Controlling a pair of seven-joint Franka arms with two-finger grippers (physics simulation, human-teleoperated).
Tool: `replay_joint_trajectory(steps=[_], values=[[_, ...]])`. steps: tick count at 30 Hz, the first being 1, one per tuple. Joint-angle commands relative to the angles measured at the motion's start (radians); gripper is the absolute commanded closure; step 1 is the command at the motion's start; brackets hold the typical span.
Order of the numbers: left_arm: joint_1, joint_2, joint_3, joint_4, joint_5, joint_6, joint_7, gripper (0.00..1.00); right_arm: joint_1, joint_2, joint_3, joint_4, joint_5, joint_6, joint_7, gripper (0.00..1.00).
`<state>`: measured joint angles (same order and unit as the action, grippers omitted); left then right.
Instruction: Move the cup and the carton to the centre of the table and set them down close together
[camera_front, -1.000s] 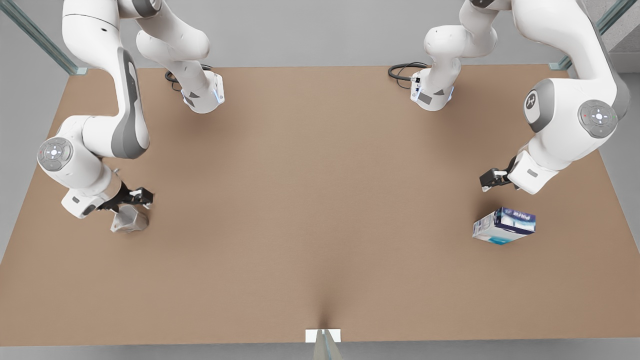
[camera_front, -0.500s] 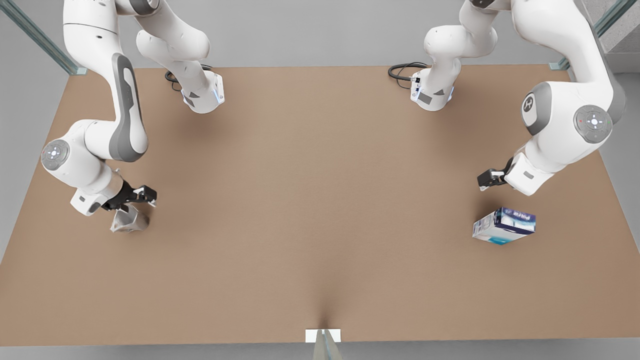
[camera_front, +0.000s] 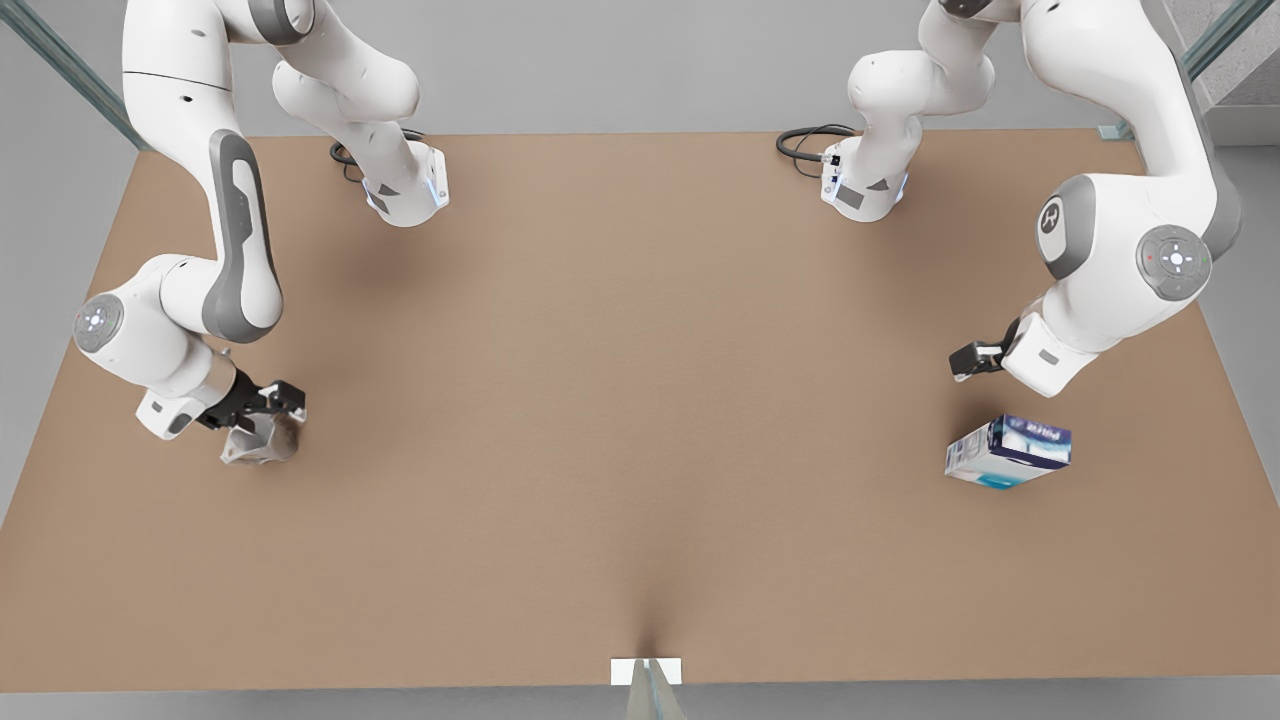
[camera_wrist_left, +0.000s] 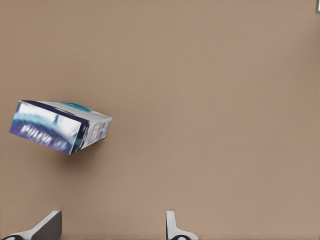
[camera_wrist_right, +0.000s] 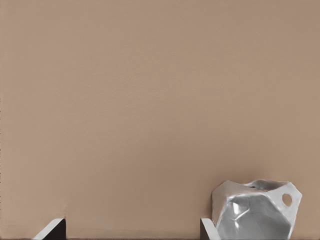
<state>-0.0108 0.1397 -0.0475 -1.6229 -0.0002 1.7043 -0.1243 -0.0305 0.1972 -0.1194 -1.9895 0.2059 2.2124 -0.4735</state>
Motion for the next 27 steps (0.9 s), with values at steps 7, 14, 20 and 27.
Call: replay_joint_trajectory(steps=[7, 14, 20, 27], values=[[0.0, 0.001, 0.0, -0.012, 0.0, -0.002, 0.0, 0.0, -0.002, 0.063, -0.033, 0.012, -0.003, -0.007, -0.017, 0.01], [0.002, 0.003, 0.0, -0.028, 0.0, -0.003, 0.0, 0.0, 0.007, 0.131, -0.057, 0.034, -0.008, 0.012, -0.01, 0.01], [0.0, 0.003, 0.0, -0.029, 0.0, -0.008, -0.008, 0.0, 0.012, 0.183, -0.092, 0.035, -0.01, 0.043, -0.005, 0.01], [0.002, -0.006, 0.0, -0.051, 0.0, -0.008, -0.018, 0.0, 0.047, 0.229, -0.118, 0.046, -0.006, 0.055, 0.133, 0.03]])
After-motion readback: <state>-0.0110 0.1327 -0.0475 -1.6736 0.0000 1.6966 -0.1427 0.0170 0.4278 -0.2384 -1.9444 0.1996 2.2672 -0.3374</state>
